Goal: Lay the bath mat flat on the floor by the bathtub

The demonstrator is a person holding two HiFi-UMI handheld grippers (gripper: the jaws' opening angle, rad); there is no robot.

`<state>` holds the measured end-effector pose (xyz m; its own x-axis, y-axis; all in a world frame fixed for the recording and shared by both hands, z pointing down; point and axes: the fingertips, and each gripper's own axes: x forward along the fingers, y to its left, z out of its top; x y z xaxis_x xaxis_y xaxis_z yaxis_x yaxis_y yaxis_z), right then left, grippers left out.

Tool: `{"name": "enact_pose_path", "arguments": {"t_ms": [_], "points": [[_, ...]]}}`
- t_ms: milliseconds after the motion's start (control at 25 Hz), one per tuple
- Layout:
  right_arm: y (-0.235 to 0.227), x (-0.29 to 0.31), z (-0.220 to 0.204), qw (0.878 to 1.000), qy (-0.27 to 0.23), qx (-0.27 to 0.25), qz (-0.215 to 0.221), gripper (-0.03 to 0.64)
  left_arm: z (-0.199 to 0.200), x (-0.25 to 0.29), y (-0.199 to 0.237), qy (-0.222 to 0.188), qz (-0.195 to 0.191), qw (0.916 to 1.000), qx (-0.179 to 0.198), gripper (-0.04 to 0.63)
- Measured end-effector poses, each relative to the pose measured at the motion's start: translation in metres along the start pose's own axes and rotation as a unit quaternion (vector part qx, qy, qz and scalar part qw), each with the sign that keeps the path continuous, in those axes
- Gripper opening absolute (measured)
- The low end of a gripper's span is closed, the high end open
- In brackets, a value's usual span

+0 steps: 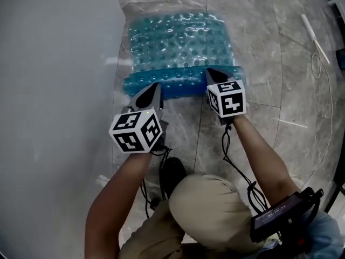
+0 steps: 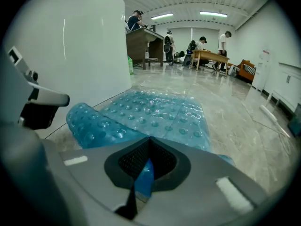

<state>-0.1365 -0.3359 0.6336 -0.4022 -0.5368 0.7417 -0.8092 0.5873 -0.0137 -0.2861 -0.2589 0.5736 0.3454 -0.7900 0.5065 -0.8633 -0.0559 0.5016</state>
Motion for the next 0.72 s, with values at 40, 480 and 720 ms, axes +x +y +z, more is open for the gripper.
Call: {"name": "enact_pose_path", "arguments": {"t_ms": [40,480,720], "points": [[0.003,-0.006,-0.004,1.000,0.005,-0.003,-0.012,0.006,0.003,0.002,0.000,0.005,0.004,1.0000,0.000,0.008],[0.037,-0.052,-0.063,0.999,0.027,0.022,-0.036,0.006,-0.030,0.021,0.015,0.016,0.028,0.9966,-0.075,0.008],[0.046,-0.087,-0.056,0.999,-0.016,0.025,0.029,0.006,-0.069,0.007,0.015,0.026,0.050,0.9983,0.011,0.008]]}}
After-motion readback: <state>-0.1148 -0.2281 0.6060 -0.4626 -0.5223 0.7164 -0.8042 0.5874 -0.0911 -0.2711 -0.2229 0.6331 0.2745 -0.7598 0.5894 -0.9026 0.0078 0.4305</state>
